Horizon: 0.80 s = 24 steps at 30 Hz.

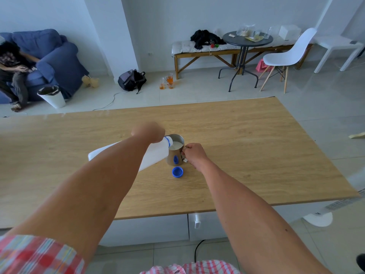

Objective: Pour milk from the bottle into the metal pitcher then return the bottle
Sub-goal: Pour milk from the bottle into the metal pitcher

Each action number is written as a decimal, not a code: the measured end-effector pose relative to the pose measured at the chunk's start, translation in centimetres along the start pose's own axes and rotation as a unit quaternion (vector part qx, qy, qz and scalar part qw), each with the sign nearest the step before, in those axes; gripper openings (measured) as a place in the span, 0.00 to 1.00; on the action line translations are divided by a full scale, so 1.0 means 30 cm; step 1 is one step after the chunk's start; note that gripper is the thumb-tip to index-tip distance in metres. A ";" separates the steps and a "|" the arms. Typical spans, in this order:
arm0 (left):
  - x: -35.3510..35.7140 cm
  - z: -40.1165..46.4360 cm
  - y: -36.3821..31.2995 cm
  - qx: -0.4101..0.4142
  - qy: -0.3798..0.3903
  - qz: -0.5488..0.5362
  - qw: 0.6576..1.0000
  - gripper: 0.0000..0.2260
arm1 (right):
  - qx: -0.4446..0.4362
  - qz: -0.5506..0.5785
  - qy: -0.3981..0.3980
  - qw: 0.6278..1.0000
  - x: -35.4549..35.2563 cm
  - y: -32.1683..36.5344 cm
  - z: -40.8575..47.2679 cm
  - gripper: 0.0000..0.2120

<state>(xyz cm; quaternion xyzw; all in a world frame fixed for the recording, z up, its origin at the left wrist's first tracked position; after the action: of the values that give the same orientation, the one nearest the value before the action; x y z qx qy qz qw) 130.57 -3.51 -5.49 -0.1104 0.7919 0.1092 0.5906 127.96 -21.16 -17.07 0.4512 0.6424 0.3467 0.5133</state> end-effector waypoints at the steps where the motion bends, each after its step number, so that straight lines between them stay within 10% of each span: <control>1: 0.000 -0.001 0.000 -0.001 0.000 0.000 1.000 0.13 | 0.000 -0.002 0.000 1.000 0.000 -0.001 0.000 0.11; 24: 0.067 -0.042 0.107 -0.034 0.003 -0.169 0.985 0.14 | 0.019 -0.032 -0.014 0.999 -0.001 0.003 -0.019 0.11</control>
<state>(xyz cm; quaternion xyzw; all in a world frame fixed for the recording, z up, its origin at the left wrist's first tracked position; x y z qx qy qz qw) 127.89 -0.93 -6.93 -0.2633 0.7596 0.0347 0.5937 127.43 -21.15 -16.86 0.4447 0.6560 0.3111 0.5245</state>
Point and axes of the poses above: each hand's wrist, its own z-axis towards the middle knuckle, its own x-axis out of the palm, y = z × x, the point moved 6 cm from there along z, towards the middle knuckle, and after that the axes turned 8 degrees about -x, right-handed, at the moved point
